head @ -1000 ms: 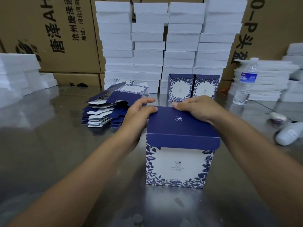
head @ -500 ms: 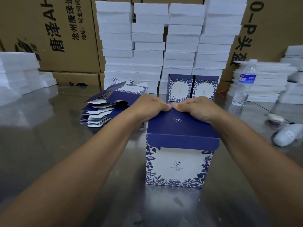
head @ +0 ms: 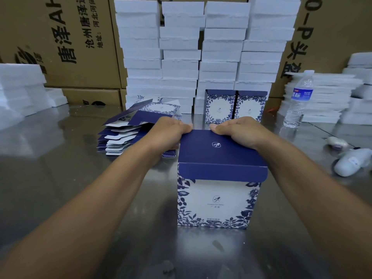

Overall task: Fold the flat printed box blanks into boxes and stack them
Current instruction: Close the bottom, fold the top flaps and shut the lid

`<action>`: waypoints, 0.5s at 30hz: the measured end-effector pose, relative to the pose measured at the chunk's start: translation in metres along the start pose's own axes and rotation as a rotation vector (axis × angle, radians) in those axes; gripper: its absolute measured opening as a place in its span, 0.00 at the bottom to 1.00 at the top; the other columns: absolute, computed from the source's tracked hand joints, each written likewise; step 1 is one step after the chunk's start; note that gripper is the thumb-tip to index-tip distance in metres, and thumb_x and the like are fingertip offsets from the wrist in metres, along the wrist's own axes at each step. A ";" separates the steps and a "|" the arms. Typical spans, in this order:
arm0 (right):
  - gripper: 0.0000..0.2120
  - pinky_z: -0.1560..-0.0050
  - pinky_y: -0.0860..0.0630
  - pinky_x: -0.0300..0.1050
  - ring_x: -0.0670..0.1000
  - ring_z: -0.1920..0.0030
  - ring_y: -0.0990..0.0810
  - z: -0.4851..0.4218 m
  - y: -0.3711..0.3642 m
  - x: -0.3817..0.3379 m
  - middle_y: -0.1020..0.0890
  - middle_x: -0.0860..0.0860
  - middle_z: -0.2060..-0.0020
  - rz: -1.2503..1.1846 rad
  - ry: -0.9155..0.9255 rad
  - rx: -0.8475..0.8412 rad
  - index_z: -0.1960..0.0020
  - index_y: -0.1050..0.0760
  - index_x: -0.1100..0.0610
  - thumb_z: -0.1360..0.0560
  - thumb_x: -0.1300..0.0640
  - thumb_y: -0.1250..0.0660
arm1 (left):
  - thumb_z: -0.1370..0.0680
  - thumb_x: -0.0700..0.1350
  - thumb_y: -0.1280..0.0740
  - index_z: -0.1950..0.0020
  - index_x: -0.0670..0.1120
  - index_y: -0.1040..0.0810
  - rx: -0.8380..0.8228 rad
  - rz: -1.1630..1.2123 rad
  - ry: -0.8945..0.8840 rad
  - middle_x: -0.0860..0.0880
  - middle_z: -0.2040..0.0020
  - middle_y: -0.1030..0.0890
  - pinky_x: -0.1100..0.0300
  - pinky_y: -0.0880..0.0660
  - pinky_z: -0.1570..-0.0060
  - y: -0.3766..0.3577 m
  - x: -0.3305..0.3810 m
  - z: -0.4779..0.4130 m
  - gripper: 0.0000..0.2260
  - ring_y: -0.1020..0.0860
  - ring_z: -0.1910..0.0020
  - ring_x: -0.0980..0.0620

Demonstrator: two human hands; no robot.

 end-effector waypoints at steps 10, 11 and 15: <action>0.20 0.86 0.40 0.29 0.42 0.85 0.28 0.002 0.015 0.008 0.23 0.50 0.72 0.000 -0.071 0.151 0.47 0.22 0.67 0.27 0.51 0.29 | 0.21 0.44 0.38 0.57 0.43 0.27 0.077 0.077 -0.015 0.43 0.66 0.28 0.66 0.35 0.73 -0.003 -0.005 0.005 0.08 0.30 0.73 0.52; 0.20 0.87 0.41 0.30 0.43 0.85 0.28 0.002 0.015 0.008 0.24 0.50 0.71 0.033 -0.080 0.156 0.47 0.22 0.67 0.27 0.49 0.29 | 0.21 0.45 0.37 0.58 0.43 0.27 0.096 0.111 -0.005 0.43 0.65 0.28 0.63 0.36 0.71 -0.003 -0.008 0.006 0.08 0.31 0.71 0.50; 0.19 0.88 0.42 0.30 0.42 0.86 0.29 0.003 0.015 0.006 0.25 0.50 0.69 0.076 -0.086 0.165 0.51 0.23 0.64 0.27 0.47 0.30 | 0.22 0.44 0.37 0.63 0.45 0.30 0.115 0.241 0.035 0.45 0.67 0.28 0.63 0.32 0.70 -0.006 -0.014 0.007 0.10 0.29 0.70 0.50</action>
Point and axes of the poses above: each hand's wrist, its own z-axis away from the middle knuckle, its own y-axis out of the back of the hand, x = y × z, the point moved 8 cm from there along -z, towards the middle knuckle
